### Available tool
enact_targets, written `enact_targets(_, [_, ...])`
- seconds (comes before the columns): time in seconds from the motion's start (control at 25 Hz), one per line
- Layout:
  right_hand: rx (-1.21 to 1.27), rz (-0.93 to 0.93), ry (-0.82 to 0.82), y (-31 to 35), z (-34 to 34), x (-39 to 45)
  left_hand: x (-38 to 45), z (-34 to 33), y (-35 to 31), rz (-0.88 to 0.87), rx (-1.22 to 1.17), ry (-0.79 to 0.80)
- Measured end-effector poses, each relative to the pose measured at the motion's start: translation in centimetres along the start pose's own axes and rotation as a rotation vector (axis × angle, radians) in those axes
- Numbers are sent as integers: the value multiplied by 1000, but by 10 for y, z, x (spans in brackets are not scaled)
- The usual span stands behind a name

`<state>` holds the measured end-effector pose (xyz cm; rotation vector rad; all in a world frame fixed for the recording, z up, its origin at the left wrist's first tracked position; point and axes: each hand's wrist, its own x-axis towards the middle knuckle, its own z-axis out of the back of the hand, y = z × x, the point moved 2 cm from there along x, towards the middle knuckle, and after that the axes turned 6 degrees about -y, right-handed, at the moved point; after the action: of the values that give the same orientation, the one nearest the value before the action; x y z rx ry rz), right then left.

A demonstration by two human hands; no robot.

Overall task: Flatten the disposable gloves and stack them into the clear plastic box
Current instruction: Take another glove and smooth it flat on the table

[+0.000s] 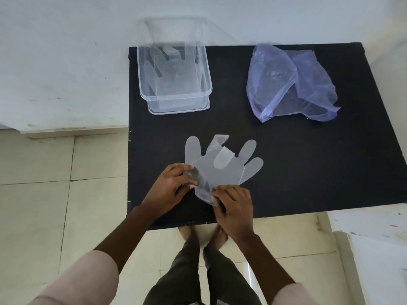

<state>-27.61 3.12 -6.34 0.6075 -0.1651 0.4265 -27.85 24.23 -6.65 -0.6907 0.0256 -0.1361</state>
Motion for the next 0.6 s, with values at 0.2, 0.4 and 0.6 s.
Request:
enact_targets(0.2, [-21, -35, 191, 11, -7, -7, -13, 10, 8, 134, 77, -45])
enact_targets(0.4, [83, -186, 87, -18, 12, 36, -6, -13, -27, 158, 248, -114])
enact_targets(0.6, [14, -62, 372, -61, 10, 118, 2, -55, -30, 338, 364, -60])
